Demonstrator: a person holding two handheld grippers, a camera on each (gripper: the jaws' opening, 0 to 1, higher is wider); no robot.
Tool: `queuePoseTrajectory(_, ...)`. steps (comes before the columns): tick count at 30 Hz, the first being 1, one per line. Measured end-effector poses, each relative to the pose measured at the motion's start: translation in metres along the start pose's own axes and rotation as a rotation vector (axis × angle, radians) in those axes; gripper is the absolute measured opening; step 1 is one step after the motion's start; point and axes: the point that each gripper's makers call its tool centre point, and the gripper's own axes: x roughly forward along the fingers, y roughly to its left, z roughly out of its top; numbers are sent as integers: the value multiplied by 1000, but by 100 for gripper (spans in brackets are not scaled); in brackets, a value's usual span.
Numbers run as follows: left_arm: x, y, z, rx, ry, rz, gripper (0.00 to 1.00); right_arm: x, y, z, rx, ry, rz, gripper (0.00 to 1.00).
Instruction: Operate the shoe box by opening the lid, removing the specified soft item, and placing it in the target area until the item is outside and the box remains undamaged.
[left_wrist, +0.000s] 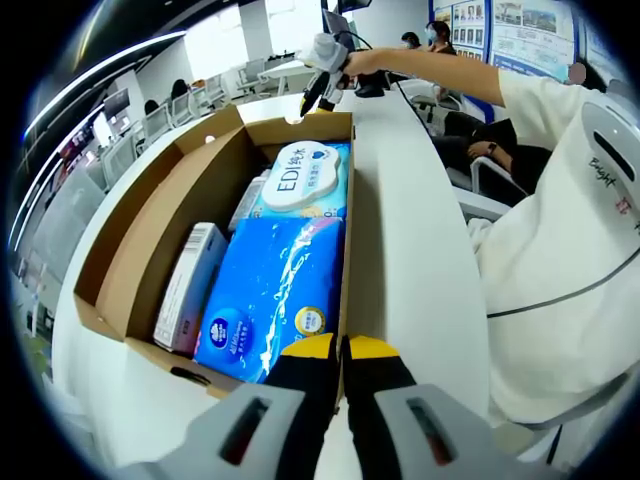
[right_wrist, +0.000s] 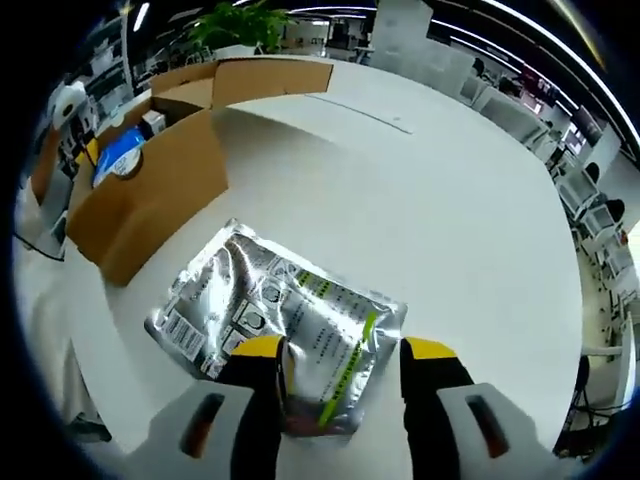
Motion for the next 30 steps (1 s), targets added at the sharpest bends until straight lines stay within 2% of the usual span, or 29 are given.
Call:
queuePoseTrajectory(4, 0, 0, 0, 1, -1, 0, 2, -1, 11, -1, 13, -23, 21, 35)
queuePoseTrajectory(8, 0, 0, 0, 1, -1, 1, 2, -1, 15, 1, -6, -63, -1, 31)
queuePoseTrajectory(13, 0, 0, 0, 0, -1, 1, 2, 0, 17, 4, 3, -107, -16, 30)
queuePoseTrajectory(15, 0, 0, 0, 0, -1, 1, 2, -4, 21, 9, 39, -159, 10, 31)
queuePoseTrajectory(18, 0, 0, 0, -1, -1, 1, 2, -10, 28, 18, 84, -247, 59, 36)
queuePoseTrajectory(24, 0, 0, 0, -1, 1, 0, 2, -9, 39, 10, 70, -260, 53, 58)
queuePoseTrajectory(28, 0, 0, 0, -2, 2, 0, 2, -4, 44, 6, 85, -283, 63, 66)
queuePoseTrajectory(30, 0, 0, 0, -2, 2, 1, 2, 0, 43, 1, 86, -280, 54, 66)
